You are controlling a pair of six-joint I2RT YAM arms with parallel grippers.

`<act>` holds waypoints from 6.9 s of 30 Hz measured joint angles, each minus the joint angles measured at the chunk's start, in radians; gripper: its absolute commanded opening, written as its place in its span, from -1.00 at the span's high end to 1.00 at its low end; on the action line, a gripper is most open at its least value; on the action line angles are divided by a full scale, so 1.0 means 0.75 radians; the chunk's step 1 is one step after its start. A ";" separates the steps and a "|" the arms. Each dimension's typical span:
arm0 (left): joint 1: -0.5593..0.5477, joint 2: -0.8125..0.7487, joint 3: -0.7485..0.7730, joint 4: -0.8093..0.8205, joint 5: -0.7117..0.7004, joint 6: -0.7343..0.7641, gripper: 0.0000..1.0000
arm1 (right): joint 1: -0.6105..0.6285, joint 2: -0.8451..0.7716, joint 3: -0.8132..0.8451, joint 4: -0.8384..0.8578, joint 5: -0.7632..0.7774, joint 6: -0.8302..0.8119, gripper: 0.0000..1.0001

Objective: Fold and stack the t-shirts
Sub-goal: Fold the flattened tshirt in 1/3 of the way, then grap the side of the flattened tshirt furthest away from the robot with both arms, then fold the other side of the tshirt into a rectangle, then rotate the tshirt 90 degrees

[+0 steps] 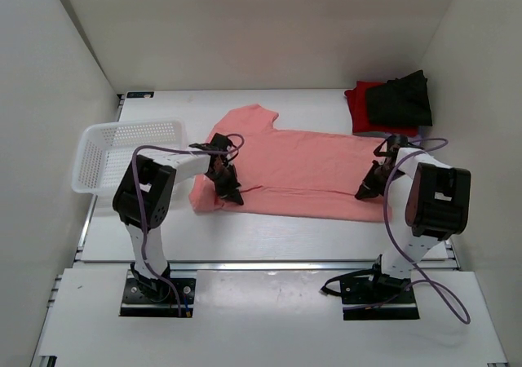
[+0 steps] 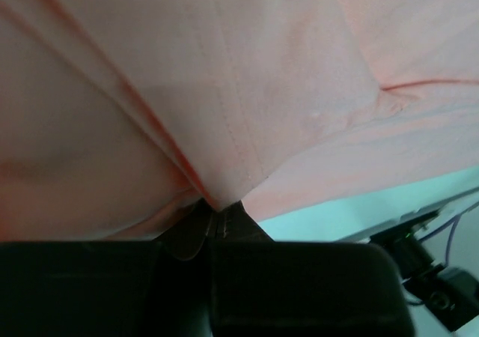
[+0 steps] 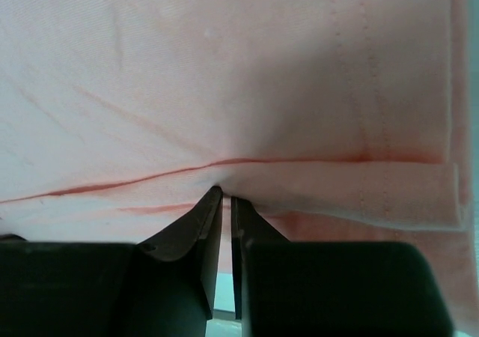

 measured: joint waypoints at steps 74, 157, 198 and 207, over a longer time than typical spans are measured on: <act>0.201 0.993 1.639 -0.053 -0.227 0.360 1.00 | -0.207 0.374 0.720 -0.116 0.223 0.013 0.28; 0.321 -0.405 -0.135 -0.019 0.115 0.271 0.45 | -0.285 0.055 0.241 -0.168 0.405 -0.199 0.42; 0.056 0.472 0.727 0.029 -0.109 -0.063 0.97 | 0.232 -0.204 -0.199 0.068 0.195 0.271 1.00; 0.135 1.186 1.995 -0.298 -0.086 0.004 1.00 | 0.672 -0.284 -0.323 0.082 0.081 0.551 1.00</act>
